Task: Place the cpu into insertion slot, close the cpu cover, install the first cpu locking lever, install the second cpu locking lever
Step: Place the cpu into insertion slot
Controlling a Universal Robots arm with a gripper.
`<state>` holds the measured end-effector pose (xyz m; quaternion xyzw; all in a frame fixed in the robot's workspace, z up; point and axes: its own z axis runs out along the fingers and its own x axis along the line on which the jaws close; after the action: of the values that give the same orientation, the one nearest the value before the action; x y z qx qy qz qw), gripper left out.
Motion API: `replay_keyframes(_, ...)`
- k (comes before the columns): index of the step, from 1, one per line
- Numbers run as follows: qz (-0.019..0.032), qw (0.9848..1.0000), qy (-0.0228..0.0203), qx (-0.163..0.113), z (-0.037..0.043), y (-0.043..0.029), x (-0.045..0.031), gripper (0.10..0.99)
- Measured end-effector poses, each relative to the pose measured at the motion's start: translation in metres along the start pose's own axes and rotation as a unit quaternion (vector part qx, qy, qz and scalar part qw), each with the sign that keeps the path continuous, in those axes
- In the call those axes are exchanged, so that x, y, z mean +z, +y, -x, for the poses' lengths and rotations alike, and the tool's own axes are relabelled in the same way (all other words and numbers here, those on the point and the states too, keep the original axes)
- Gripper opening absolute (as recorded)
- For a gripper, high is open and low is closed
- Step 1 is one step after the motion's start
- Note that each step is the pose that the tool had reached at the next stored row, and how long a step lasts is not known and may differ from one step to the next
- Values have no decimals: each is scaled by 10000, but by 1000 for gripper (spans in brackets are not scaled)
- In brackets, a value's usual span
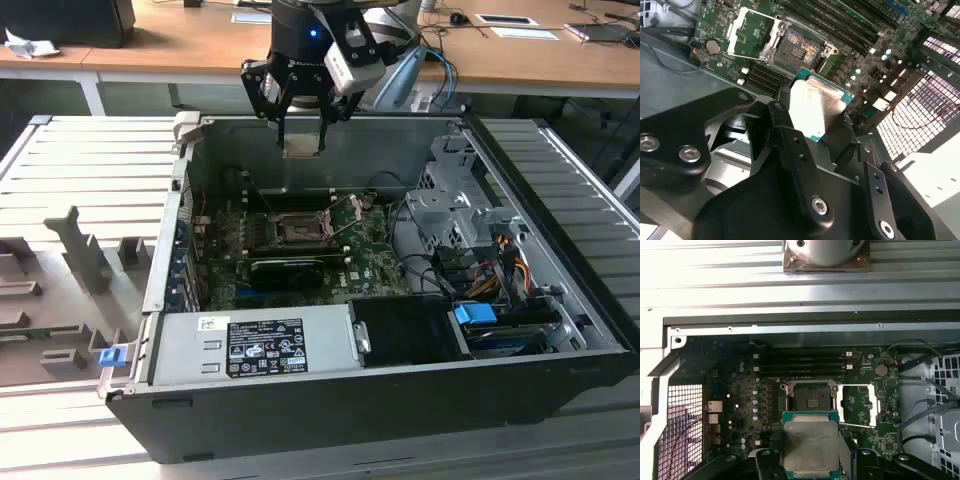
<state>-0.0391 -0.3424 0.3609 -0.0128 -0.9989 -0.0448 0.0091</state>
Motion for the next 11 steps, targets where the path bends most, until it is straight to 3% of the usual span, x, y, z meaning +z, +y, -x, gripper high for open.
replay_keyframes(5,7,9992,-35,390,0,-1,6,529)
replay_keyframes(11,8,9991,-38,422,0,-2,20,529)
